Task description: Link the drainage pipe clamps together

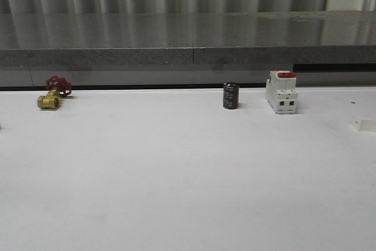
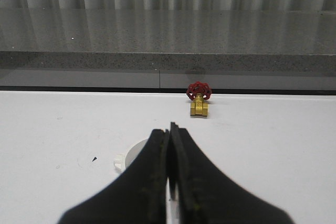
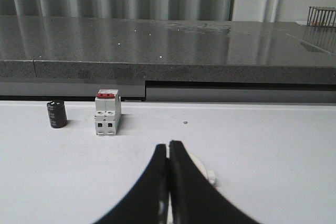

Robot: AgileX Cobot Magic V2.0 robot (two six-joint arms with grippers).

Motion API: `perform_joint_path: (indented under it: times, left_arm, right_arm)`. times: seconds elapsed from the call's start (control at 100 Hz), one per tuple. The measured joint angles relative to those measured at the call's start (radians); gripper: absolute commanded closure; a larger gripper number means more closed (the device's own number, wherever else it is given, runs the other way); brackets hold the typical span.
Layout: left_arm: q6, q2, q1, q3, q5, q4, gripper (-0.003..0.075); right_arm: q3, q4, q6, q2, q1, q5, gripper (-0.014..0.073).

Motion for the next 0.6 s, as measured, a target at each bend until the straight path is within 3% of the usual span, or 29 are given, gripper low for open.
perform_joint_path:
  times: [0.4,0.6]
  left_arm:
    - [0.000,0.000,0.000,0.000,-0.015,0.007,0.0741]
    - [0.000,0.000,0.000,0.000,-0.184,0.029,0.0741]
  right_arm:
    - [0.000,0.000,0.000,0.000,0.000,0.000,0.0661]
    - [0.000,0.000,0.000,0.000,0.000,0.000,0.0661]
